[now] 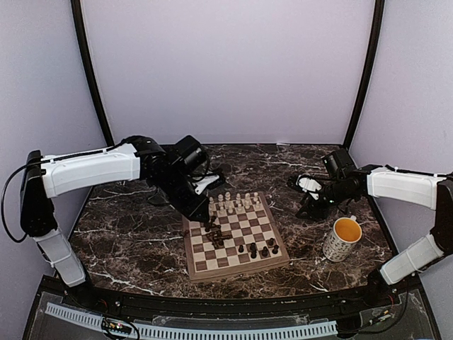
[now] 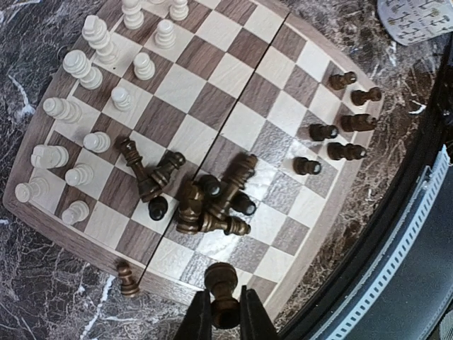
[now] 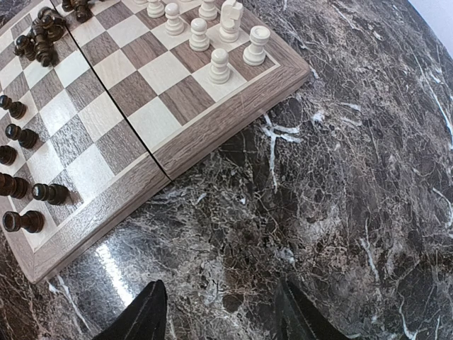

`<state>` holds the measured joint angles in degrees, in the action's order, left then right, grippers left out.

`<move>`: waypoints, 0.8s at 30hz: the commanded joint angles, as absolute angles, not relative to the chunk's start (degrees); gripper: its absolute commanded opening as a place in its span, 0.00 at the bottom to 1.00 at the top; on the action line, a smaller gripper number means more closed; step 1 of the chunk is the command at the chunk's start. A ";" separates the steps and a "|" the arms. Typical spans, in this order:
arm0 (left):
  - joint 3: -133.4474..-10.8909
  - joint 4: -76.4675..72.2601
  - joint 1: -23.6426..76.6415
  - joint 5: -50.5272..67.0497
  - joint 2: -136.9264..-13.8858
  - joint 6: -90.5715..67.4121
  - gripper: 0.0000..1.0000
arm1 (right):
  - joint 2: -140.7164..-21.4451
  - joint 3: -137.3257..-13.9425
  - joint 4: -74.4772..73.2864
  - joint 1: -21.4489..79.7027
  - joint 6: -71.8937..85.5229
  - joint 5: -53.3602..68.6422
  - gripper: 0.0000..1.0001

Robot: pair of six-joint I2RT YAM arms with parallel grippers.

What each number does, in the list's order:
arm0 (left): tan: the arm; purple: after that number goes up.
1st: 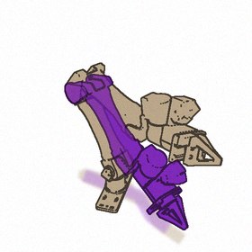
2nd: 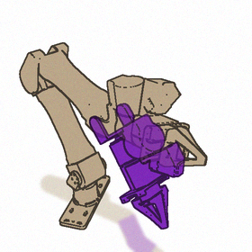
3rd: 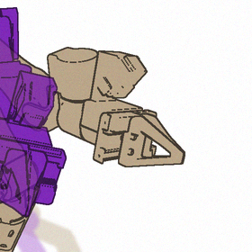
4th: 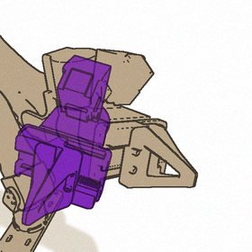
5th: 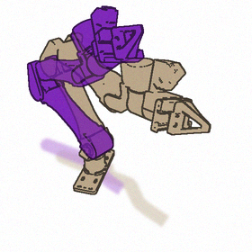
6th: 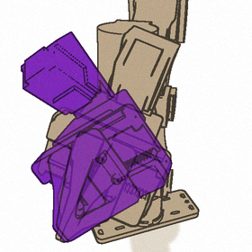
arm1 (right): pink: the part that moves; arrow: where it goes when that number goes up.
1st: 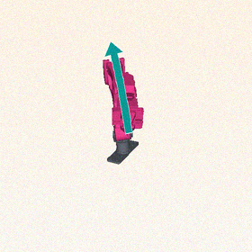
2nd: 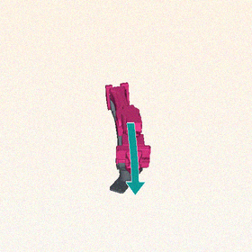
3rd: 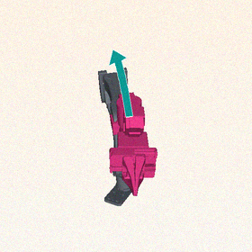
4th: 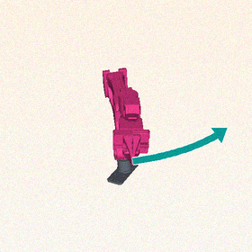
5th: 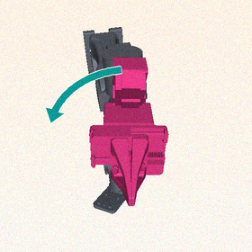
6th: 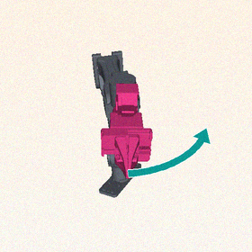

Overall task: Set up the chess pieces on the board
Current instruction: Place the rook at h8.

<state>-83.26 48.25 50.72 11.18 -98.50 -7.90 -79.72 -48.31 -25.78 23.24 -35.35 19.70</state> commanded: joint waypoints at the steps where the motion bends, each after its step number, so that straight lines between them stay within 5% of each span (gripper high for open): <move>1: -80.23 47.99 51.29 15.03 -95.07 -8.35 0.06 | -79.26 -48.78 -25.58 23.20 -35.77 20.30 0.53; 24: -66.46 44.08 61.60 11.91 -90.23 -10.77 0.08 | -79.57 -48.86 -25.73 23.28 -35.94 20.56 0.54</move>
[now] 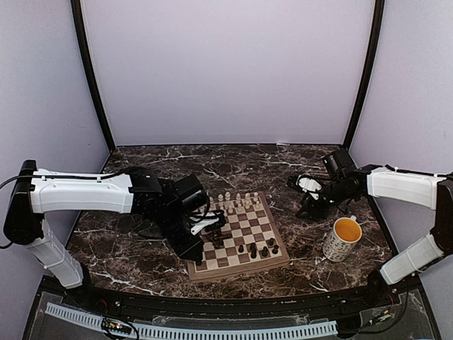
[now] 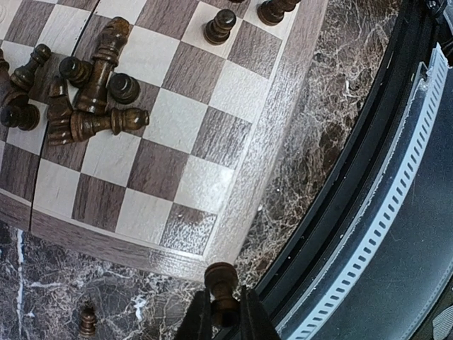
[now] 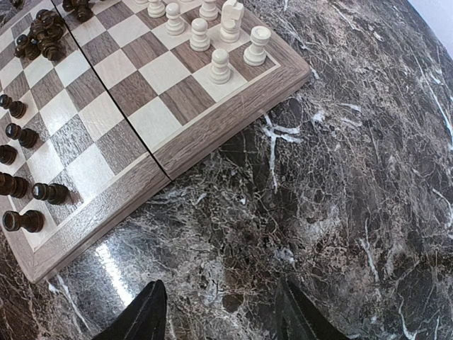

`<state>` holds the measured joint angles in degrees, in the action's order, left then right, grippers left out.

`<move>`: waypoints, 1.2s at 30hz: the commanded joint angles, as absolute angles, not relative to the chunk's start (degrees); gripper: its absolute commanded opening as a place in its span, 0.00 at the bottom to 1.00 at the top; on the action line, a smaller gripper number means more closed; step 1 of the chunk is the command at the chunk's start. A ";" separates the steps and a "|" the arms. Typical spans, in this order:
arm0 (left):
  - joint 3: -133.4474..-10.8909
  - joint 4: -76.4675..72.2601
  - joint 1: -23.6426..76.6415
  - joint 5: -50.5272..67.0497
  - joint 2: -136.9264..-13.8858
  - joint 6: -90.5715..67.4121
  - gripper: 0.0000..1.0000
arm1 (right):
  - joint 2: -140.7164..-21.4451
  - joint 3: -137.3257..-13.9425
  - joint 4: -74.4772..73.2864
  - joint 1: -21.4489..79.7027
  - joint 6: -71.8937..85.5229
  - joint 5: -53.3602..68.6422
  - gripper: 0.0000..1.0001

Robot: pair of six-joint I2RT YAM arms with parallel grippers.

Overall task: Set up the chess pieces on the board
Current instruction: Place the rook at h8.

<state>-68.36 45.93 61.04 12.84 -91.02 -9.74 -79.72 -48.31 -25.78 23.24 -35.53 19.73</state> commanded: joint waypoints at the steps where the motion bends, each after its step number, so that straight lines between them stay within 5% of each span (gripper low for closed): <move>1: -66.32 43.75 61.92 11.68 -90.46 -10.84 0.08 | -79.44 -48.87 -25.71 23.28 -35.95 20.49 0.54; 22: -66.54 42.12 62.58 5.85 -97.24 -10.71 0.11 | -79.52 -48.65 -25.69 23.26 -35.86 20.22 0.54; 36: -66.63 41.07 62.58 7.54 -95.26 -10.90 0.30 | -79.72 -48.78 -25.75 23.28 -35.86 20.22 0.54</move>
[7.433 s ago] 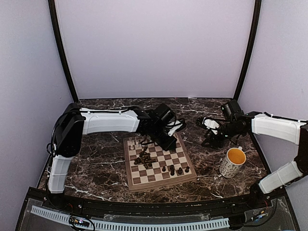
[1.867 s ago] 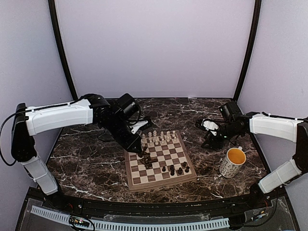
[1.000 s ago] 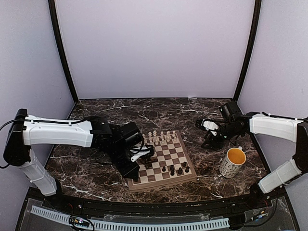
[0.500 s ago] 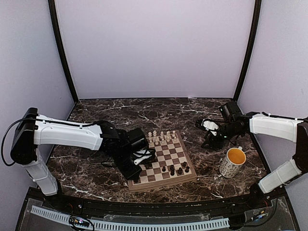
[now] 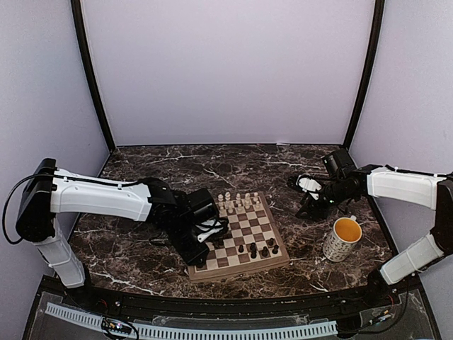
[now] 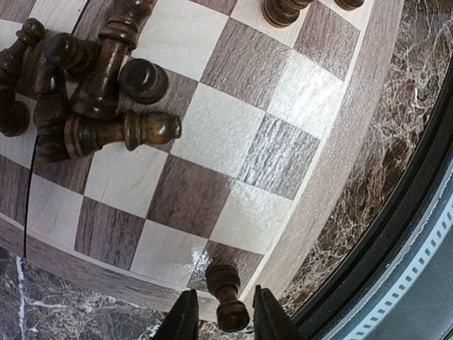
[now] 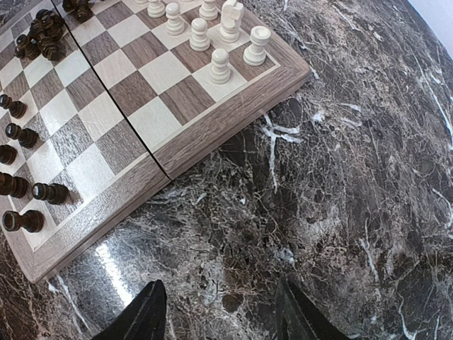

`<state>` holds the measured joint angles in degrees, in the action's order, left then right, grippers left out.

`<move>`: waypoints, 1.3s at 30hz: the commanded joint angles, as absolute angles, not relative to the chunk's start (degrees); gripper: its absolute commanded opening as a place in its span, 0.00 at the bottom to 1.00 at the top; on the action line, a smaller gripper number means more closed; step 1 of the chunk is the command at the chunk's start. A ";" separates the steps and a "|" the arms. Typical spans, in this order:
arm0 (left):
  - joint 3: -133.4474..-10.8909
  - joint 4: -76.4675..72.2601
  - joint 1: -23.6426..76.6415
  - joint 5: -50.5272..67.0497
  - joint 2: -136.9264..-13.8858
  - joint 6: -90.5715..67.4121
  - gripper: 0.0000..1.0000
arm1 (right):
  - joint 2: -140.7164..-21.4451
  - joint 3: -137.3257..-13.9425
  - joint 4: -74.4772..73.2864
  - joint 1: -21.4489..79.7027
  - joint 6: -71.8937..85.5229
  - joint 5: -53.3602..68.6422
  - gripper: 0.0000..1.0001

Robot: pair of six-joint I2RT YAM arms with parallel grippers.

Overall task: Set up the chess pieces on the board
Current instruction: Place the rook at h8, then pick up the pawn from the center of the board.

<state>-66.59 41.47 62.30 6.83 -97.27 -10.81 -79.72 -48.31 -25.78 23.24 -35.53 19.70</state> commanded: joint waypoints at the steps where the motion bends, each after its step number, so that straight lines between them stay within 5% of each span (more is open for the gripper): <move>1: -66.80 41.14 62.58 7.64 -95.05 -10.85 0.30 | -79.72 -48.78 -25.75 23.26 -35.86 20.21 0.54; 9: -66.01 43.19 62.54 2.29 -87.73 -15.84 0.35 | -79.58 -48.70 -25.84 23.32 -35.86 20.30 0.54; 14: -58.22 43.79 60.75 -8.10 -78.63 -36.52 0.33 | -79.20 -48.69 -25.84 23.25 -35.86 20.39 0.54; 19: -45.82 33.31 60.03 0.60 -72.64 -48.41 0.33 | -78.84 -48.69 -25.84 23.33 -35.96 20.77 0.54; 39: -41.69 27.59 60.38 9.68 -80.75 -52.90 0.31 | -77.82 -48.33 -25.75 23.25 -36.12 20.74 0.54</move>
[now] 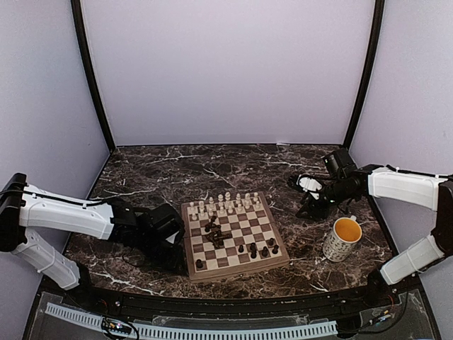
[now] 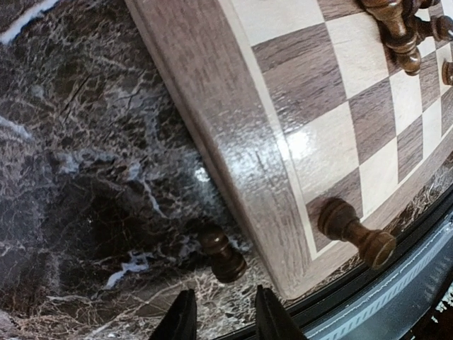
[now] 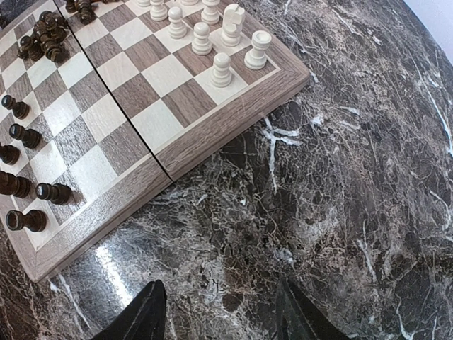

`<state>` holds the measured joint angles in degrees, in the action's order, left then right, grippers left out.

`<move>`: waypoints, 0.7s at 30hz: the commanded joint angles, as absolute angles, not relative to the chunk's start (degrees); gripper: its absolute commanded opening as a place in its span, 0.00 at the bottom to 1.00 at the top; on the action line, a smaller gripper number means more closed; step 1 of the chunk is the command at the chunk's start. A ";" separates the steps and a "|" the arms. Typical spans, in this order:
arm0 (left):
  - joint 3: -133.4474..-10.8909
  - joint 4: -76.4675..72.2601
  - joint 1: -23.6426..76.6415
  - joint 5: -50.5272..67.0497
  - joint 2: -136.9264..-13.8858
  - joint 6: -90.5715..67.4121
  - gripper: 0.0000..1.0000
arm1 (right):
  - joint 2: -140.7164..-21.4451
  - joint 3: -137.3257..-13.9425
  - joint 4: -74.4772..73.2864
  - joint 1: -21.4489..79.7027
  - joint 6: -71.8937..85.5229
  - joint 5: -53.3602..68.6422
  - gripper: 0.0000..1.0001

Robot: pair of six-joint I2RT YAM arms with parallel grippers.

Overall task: Set up the chess pieces on the board
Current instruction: Pick up the pawn from the center of the board.

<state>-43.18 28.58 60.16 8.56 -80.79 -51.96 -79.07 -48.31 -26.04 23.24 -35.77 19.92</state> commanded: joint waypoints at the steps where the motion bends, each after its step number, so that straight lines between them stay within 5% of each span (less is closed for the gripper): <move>1: -41.58 27.35 60.38 9.69 -81.10 -52.86 0.30 | -77.82 -48.34 -25.83 23.24 -36.18 20.80 0.54; 21: -42.17 29.77 60.38 6.87 -86.96 -51.29 0.23 | -77.59 -48.08 -25.73 23.23 -36.12 20.50 0.54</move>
<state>-42.41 25.43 60.16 9.19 -85.71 -52.03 -79.07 -48.31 -26.06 23.24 -35.79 19.90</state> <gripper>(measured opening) 0.240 0.543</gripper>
